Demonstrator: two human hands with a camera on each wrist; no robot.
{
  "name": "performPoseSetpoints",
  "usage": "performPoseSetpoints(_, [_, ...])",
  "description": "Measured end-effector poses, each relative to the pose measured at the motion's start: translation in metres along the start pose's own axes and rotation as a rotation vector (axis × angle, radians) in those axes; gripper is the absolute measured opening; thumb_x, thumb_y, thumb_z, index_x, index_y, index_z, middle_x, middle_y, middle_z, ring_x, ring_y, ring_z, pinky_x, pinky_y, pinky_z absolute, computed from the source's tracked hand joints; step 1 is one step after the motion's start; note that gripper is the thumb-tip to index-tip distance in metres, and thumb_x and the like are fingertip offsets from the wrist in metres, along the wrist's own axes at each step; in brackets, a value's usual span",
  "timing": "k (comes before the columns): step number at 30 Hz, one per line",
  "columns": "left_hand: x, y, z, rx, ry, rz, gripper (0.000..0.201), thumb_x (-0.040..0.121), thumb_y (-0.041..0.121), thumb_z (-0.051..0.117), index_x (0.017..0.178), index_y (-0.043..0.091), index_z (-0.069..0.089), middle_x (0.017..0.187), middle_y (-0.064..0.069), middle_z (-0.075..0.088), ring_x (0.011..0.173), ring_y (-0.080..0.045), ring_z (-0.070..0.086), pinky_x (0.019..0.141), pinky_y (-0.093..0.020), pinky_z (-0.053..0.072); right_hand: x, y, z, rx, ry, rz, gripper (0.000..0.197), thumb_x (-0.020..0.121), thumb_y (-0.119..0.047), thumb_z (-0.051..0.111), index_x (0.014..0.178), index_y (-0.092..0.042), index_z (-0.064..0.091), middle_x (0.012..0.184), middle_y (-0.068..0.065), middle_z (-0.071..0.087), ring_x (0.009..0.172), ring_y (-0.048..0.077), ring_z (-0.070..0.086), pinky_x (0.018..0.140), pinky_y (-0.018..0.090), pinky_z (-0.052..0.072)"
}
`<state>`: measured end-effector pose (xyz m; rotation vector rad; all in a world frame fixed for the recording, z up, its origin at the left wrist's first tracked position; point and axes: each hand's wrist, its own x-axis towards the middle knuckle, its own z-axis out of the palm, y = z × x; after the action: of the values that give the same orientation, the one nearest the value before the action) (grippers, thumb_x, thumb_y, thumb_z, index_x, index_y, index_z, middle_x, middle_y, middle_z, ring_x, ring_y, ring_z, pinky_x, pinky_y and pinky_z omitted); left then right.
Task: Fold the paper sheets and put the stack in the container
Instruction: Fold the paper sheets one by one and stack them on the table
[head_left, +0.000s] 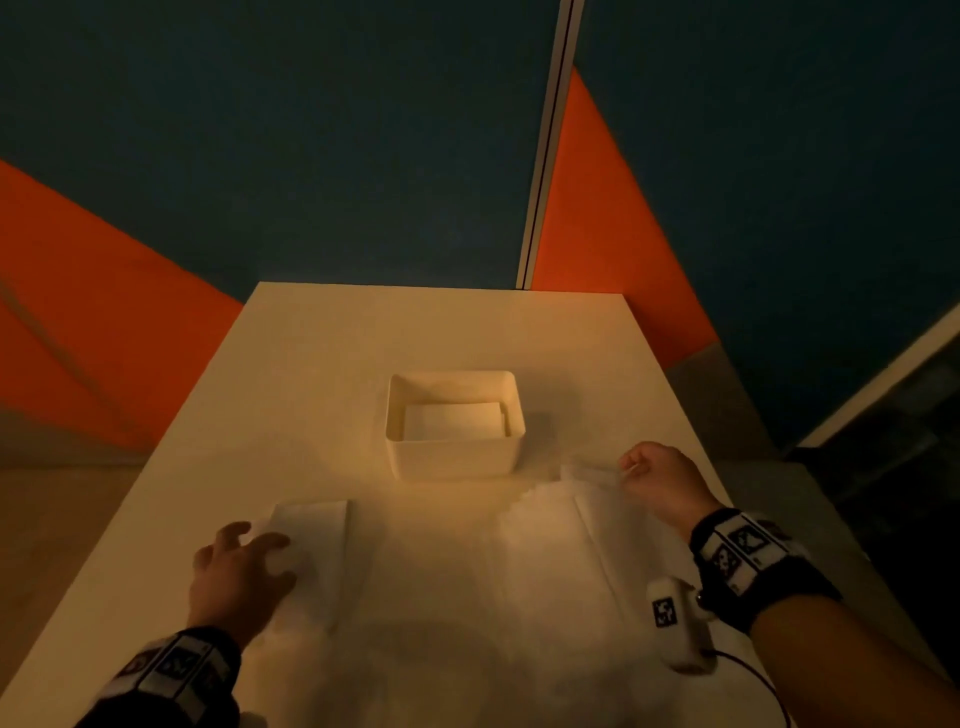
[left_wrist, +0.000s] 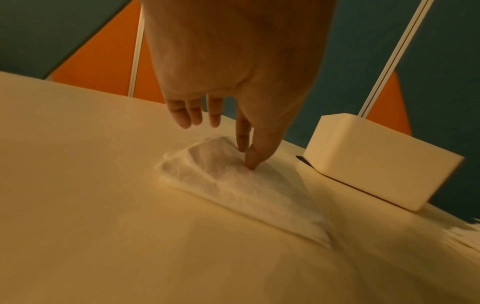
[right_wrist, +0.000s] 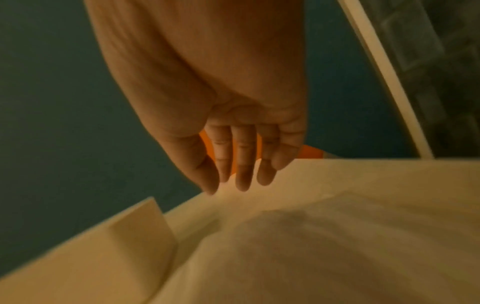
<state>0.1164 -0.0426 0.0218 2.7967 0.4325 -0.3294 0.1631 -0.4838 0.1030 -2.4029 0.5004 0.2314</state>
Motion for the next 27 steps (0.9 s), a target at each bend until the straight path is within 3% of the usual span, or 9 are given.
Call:
performPoseSetpoints(2, [-0.001, 0.003, -0.002, 0.007, -0.009, -0.022, 0.042, 0.076, 0.041, 0.071, 0.117, 0.035, 0.061, 0.139, -0.009, 0.037, 0.124, -0.035, 0.038, 0.103, -0.041, 0.036, 0.006, 0.008, 0.002, -0.189, -0.119, 0.0, 0.024, 0.076, -0.01, 0.068, 0.097, -0.019, 0.061, 0.103, 0.002, 0.06, 0.098, 0.023, 0.058, 0.081, 0.027, 0.048])
performPoseSetpoints(5, [-0.002, 0.006, -0.004, 0.012, -0.033, -0.04, 0.045, 0.077, 0.044, 0.07, 0.12, 0.036, 0.058, 0.142, -0.006, 0.034, 0.126, -0.034, 0.035, 0.101, -0.042, 0.039, 0.006, 0.008, 0.01, -0.341, -0.267, -0.062, 0.055, 0.069, -0.029, 0.079, 0.119, -0.03, 0.055, 0.119, -0.004, 0.049, 0.115, 0.022, 0.048, 0.097, 0.035, 0.044])
performPoseSetpoints(9, [-0.003, 0.009, -0.005, 0.021, -0.034, -0.049, 0.047, 0.078, 0.047, 0.068, 0.123, 0.038, 0.055, 0.142, -0.003, 0.032, 0.128, -0.033, 0.032, 0.101, -0.044, 0.038, 0.006, -0.002, 0.022, -0.539, -0.283, -0.18, 0.065, 0.07, -0.042, 0.077, 0.128, -0.038, 0.047, 0.131, -0.007, 0.041, 0.122, 0.024, 0.037, 0.101, 0.037, 0.039])
performPoseSetpoints(15, [-0.007, 0.013, -0.008, 0.061, -0.012, -0.035, 0.046, 0.079, 0.047, 0.067, 0.122, 0.038, 0.055, 0.141, -0.002, 0.032, 0.128, -0.031, 0.032, 0.101, -0.043, 0.037, 0.009, -0.003, 0.032, -0.593, -0.266, -0.2, 0.054, 0.069, -0.041, 0.079, 0.116, -0.033, 0.054, 0.127, -0.007, 0.046, 0.119, 0.022, 0.041, 0.099, 0.036, 0.035])
performPoseSetpoints(20, [-0.009, 0.025, -0.016, 0.128, 0.031, 0.018, 0.051, 0.079, 0.047, 0.066, 0.126, 0.039, 0.05, 0.145, -0.002, 0.029, 0.131, -0.031, 0.03, 0.104, -0.046, 0.034, 0.007, -0.005, 0.029, -0.518, -0.189, -0.232, 0.042, 0.07, -0.033, 0.078, 0.107, -0.031, 0.06, 0.118, -0.009, 0.056, 0.112, 0.018, 0.052, 0.098, 0.035, 0.037])
performPoseSetpoints(24, [-0.011, 0.047, -0.028, 0.092, 0.092, 0.118, 0.049, 0.08, 0.047, 0.065, 0.126, 0.035, 0.052, 0.146, -0.004, 0.03, 0.132, -0.033, 0.03, 0.104, -0.051, 0.033, 0.003, -0.01, 0.025, -0.456, -0.127, -0.268, 0.021, 0.072, -0.028, 0.077, 0.081, -0.031, 0.058, 0.096, -0.01, 0.063, 0.096, 0.016, 0.058, 0.091, 0.035, 0.035])
performPoseSetpoints(27, [-0.014, 0.07, -0.039, 0.051, 0.1, 0.225, 0.041, 0.081, 0.045, 0.065, 0.12, 0.036, 0.056, 0.143, -0.002, 0.036, 0.13, -0.031, 0.034, 0.102, -0.051, 0.034, 0.0, -0.018, 0.015, -0.438, -0.15, -0.316, 0.02, 0.074, -0.029, 0.075, 0.067, -0.03, 0.056, 0.08, -0.013, 0.061, 0.083, 0.011, 0.055, 0.086, 0.034, 0.033])
